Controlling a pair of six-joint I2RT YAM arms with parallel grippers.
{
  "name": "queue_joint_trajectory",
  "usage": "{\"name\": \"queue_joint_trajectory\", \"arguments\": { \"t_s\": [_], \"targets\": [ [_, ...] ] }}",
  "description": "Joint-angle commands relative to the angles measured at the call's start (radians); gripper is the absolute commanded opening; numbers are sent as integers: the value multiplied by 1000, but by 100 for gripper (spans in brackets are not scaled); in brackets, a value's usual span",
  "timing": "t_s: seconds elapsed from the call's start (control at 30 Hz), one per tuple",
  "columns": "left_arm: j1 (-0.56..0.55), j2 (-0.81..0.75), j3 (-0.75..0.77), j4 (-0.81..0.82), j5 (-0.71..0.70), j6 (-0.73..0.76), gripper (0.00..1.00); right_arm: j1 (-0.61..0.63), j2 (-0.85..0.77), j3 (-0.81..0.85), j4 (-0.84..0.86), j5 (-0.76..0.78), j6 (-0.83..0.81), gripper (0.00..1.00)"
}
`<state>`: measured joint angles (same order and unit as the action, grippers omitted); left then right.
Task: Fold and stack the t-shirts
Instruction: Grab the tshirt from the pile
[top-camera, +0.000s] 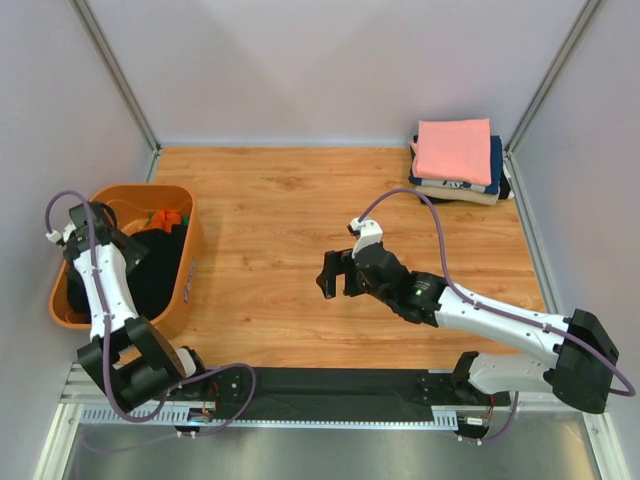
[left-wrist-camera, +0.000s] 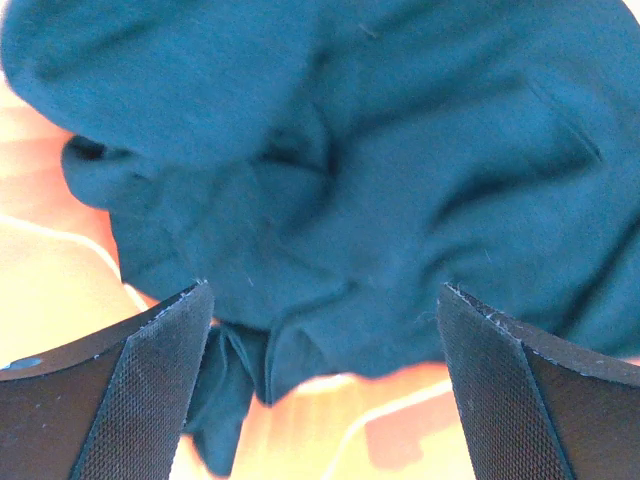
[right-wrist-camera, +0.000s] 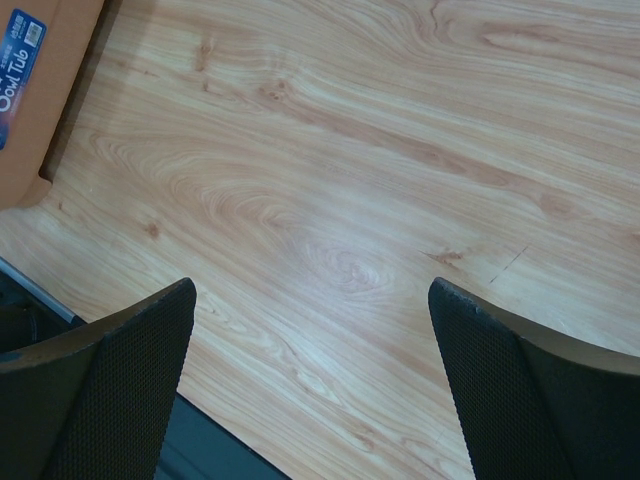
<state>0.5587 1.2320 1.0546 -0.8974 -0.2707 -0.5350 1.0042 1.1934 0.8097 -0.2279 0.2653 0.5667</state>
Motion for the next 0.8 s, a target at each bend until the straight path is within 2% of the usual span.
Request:
{"name": "queue_joint_trajectory", "arguments": {
  "t_s": [0.0,0.2,0.27,0.3,0.33,0.37,0.4,0.53,0.63,0.77],
  "targets": [
    [27,33,-33,112,11,-49,100,-4,-11,14,-4,-9,-30,100],
    [32,170,16,158,62,-71,92,-6,-37,-26,-13,2,-1,100],
    [32,211,47,161,82,-83,72,-6,-43,-32,-17,5,1,100],
    [32,213,56,163,91,-85,59,-6,-46,-35,-19,6,1,100],
    [32,190,64,163,103,-83,21,-6,-48,-37,-27,6,1,100],
    [30,167,73,163,103,-97,8,-6,-51,-37,-31,6,2,100],
    [29,134,77,169,102,-103,0,-6,-51,-40,-34,6,2,100],
    [-8,-76,171,161,135,-149,0,-6,-41,-40,-34,-6,16,100],
    [-101,-143,403,157,163,-216,0,-6,-23,-11,-36,-12,19,100],
    [-334,-138,665,158,165,-263,0,-6,-25,48,-73,17,10,100]
  ]
}}
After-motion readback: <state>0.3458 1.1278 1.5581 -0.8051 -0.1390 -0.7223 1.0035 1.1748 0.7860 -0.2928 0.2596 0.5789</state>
